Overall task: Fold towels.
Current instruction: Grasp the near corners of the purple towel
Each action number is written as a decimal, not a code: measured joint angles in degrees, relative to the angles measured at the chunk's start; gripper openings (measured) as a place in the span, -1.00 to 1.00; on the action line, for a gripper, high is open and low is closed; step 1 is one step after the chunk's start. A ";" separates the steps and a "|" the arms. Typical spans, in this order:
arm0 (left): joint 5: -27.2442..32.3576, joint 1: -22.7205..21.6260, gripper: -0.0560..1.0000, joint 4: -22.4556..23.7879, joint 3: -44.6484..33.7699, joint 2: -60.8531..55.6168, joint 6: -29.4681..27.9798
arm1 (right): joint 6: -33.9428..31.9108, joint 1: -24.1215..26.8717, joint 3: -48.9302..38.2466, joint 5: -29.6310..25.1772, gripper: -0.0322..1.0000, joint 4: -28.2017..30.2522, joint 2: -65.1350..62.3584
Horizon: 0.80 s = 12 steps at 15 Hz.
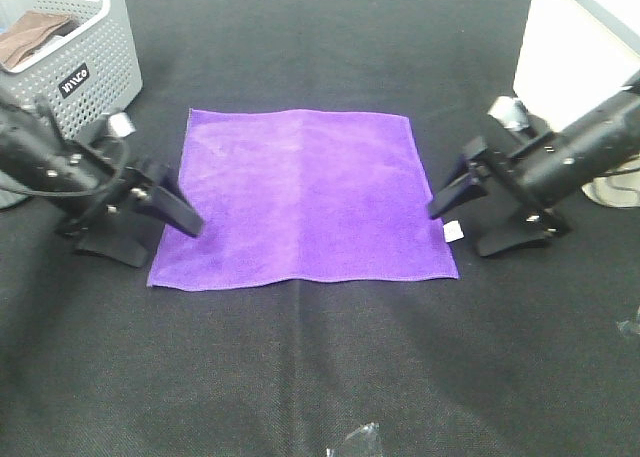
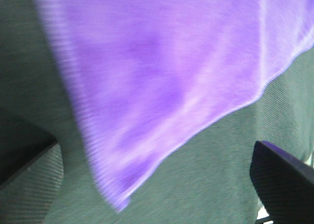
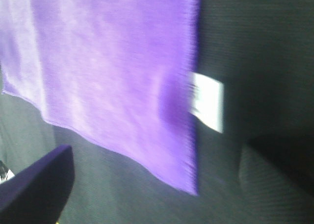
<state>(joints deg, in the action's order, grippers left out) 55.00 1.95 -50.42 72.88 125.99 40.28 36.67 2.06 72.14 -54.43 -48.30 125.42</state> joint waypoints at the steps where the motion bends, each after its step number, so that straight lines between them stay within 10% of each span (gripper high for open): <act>1: -0.06 1.60 0.94 -0.11 0.52 0.40 -0.34 | 0.17 -1.66 0.11 0.40 0.71 -0.86 0.52; 7: -1.43 7.28 0.55 -1.95 1.78 2.35 -4.13 | 0.52 -8.88 0.63 3.04 0.26 -1.89 2.29; 12: -3.95 7.62 -0.71 -0.23 1.55 3.55 -5.61 | 0.40 -8.94 0.63 5.10 -0.66 1.78 2.64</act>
<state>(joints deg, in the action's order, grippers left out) 51.05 9.57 -50.65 74.43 129.55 34.66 37.07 -6.88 72.77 -49.33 -46.52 128.06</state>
